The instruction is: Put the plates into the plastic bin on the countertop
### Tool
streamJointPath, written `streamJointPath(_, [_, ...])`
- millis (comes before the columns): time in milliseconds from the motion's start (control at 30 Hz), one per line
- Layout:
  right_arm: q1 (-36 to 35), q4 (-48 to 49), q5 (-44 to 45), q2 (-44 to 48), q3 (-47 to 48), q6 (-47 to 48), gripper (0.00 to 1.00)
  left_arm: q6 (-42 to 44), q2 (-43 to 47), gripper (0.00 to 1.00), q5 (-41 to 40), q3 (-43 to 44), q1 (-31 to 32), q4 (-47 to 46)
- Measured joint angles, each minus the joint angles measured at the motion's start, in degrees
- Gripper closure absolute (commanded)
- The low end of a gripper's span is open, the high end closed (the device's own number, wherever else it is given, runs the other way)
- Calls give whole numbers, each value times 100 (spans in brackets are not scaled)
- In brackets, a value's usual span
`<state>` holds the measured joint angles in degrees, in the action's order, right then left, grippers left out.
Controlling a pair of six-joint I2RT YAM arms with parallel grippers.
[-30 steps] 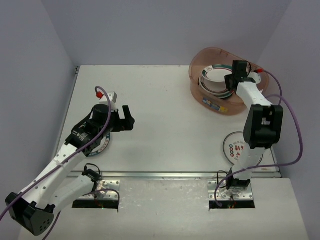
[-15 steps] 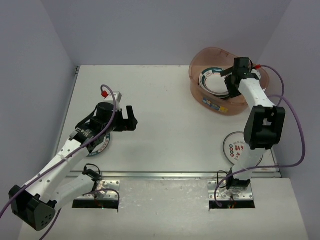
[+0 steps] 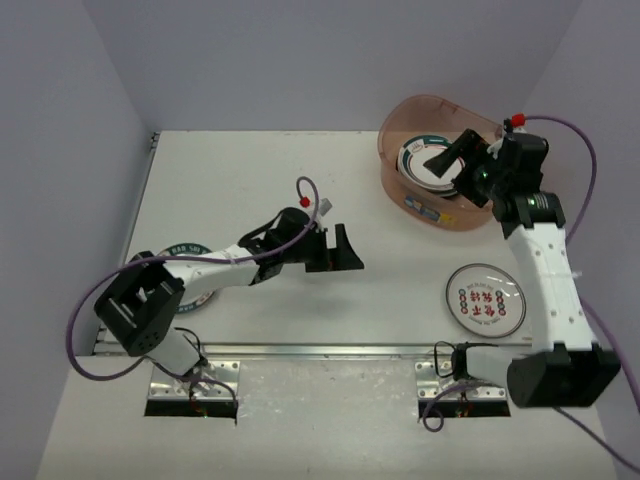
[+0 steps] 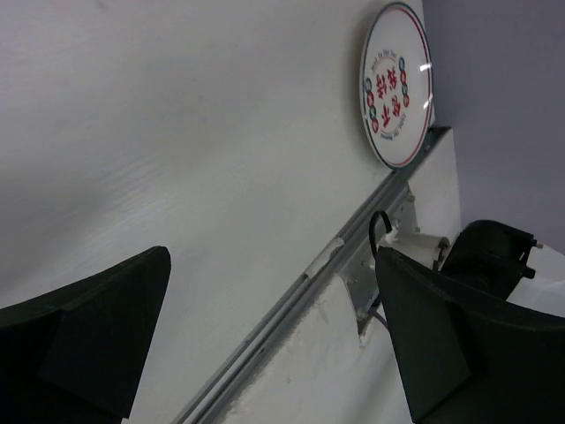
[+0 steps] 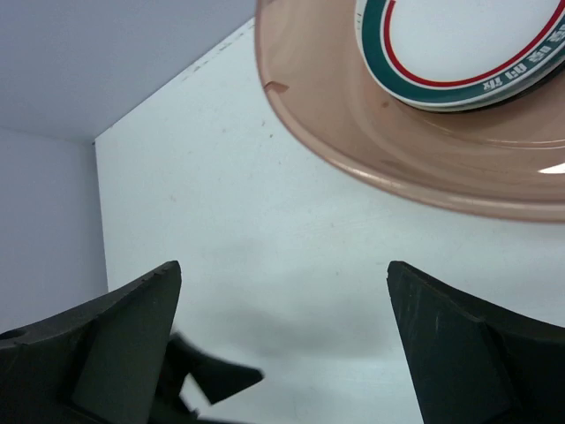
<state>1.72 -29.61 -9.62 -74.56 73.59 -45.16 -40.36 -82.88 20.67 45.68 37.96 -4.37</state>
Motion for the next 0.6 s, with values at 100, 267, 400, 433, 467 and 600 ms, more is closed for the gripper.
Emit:
streamJointPath(100, [5, 70, -103, 1380, -671, 339, 1, -479, -1340, 0, 289, 647, 573, -756])
streamJointPath(267, [39, -305, -98, 3495, -1879, 448, 1, -1109, -4008, 3, 434, 2950, 1230, -1457])
streamJointPath(400, [39, -561, -109, 3904, -2159, 461, 1, -1548, -5168, 7, 479, 4152, 1558, -1689])
streamJointPath(433, [39, -606, -113, 3934, -2220, 461, 1, -1616, -5330, 9, 453, 4401, 1624, -1699])
streamJointPath(467, [39, -654, -116, 3963, -2283, 461, 1, -1674, -5485, 10, 419, 4646, 1689, -1699])
streamJointPath(600, [39, -823, -265, 4183, -2414, 441, 1, -1901, -6217, 23, 352, 5788, 1907, -1542])
